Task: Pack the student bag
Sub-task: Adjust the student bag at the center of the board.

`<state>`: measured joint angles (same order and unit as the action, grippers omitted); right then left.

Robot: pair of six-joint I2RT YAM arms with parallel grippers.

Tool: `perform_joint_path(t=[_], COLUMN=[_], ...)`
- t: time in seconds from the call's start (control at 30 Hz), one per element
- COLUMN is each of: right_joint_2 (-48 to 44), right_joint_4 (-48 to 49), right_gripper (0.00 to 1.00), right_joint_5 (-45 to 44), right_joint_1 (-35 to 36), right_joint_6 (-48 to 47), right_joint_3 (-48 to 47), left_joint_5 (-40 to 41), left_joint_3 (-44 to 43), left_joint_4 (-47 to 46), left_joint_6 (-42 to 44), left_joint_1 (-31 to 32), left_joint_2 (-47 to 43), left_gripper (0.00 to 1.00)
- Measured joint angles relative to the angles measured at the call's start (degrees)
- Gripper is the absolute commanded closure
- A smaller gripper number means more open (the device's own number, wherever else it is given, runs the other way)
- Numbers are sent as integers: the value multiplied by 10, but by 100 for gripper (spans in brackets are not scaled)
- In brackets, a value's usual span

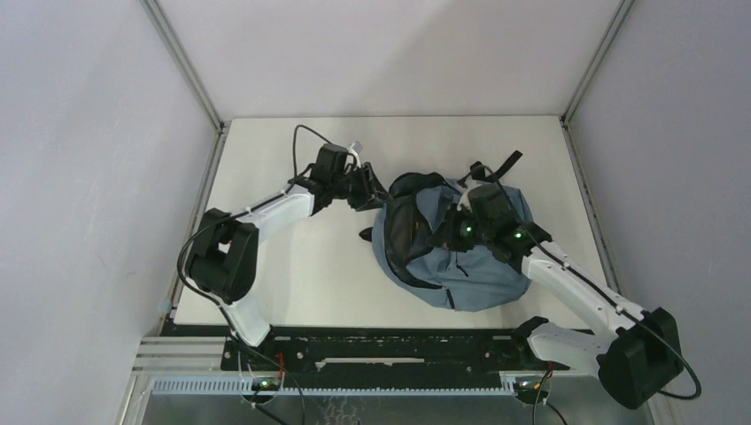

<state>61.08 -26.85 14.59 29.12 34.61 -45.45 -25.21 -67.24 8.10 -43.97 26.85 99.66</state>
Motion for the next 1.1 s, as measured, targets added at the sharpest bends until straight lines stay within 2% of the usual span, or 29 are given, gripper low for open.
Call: perform_joint_path(t=[0.03,0.07,0.23,0.3,0.37,0.57,0.8,0.9,1.0,1.1], right_joint_2=[11,21,74,68,45,-81,-148,-182,-210,-226], right_joint_4=[6,8,-5,-10,-18,-70,-152,-191,-224,-231], right_gripper=[50,45,34,21,14,16,19,21,21,22], right_joint_5=[8,14,26,26,21,-40,-87,-96,-94,-90], right_joint_1=[15,31,105,104,75,-68,-229,-267,-271,-271], right_joint_6=[-8,-12,-47,-54,-61,-68,-34,-16,-3,7], right_joint_3=[0,-2,-39,-48,-50,-50,-11,36,54,54], left_joint_5=[-11,-22,-46,-45,-40,-1,33,39,47,92], left_joint_3=[0,0,0,0,0,-18,-64,-71,-72,-62], left_joint_4=[-6,-12,-13,-3,13,73,118,128,142,151], left_joint_6=[-4,-6,-5,0,10,55,92,100,110,130], left_joint_1=[4,8,15,10,0,-17,-17,-17,-12,5], left_joint_2=[0,0,-3,-10,-23,-54,-53,-49,-46,-61], left_gripper=[51,51,45,39,33,30,29,31,31,31])
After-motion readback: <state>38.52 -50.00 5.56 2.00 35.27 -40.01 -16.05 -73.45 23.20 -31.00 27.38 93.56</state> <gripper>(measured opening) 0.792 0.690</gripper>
